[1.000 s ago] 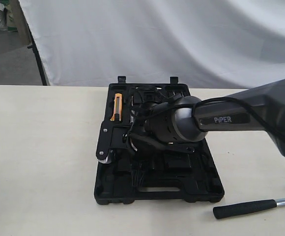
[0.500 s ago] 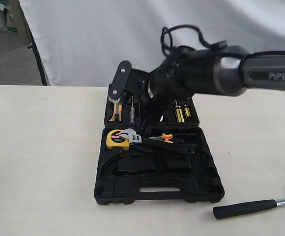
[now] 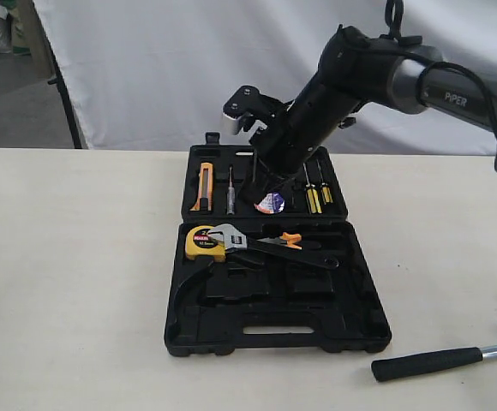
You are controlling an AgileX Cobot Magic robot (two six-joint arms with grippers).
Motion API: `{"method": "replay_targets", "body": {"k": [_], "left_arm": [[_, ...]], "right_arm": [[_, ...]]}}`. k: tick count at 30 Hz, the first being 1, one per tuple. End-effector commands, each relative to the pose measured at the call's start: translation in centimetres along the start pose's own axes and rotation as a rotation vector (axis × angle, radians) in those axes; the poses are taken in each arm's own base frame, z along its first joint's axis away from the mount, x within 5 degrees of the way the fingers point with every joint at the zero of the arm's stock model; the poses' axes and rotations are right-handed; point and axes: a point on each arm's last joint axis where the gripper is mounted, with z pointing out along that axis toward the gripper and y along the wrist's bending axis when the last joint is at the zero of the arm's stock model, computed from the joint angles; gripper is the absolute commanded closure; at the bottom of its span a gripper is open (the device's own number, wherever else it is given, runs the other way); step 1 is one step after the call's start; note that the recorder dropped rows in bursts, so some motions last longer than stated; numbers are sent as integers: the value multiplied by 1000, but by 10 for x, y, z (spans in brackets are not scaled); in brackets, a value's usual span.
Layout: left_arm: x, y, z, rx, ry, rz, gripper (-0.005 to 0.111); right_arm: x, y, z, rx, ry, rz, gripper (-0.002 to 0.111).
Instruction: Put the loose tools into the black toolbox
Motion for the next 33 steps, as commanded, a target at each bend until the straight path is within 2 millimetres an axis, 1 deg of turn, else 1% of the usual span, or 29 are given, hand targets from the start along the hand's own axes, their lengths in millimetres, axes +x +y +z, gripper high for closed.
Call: {"method": "replay_targets", "body": {"k": [1,3,7,9,11,15,19,22,25,29,30,31,33], "left_arm": [[-2,1,0,-21,-20,0,106],[-2,1,0,-21,-20,0,106],[-2,1,0,-21,-20,0,106],[-2,1,0,-21,-20,0,106],[-2,1,0,-21,-20,0,106],[-2,1,0,-21,-20,0,106],[-2,1,0,-21,-20,0,106],[-2,1,0,-21,-20,0,106],[-2,1,0,-21,-20,0,106],[-2,1,0,-21,-20,0,106],[-2,1,0,-21,-20,0,106],[-2,1,0,-21,-20,0,106],[-2,1,0,-21,-20,0,106]], "right_arm": [[-6,0,3,22,-25,57,103],[-8,3,7,35,-1,45,88],[-12,15,14,39,63,23,41],[-13,19,17,23,88,-30,26],[-14,20,18,24,91,-60,18],[-10,18,27,24,97,-59,16],[0,13,47,18,135,-87,16],[5,10,58,18,141,-108,16],[4,8,65,48,123,-114,16],[7,7,74,50,125,-125,16],[8,7,76,47,128,-128,19],[8,7,77,44,131,-130,23],[10,6,79,41,134,-128,36]]}}
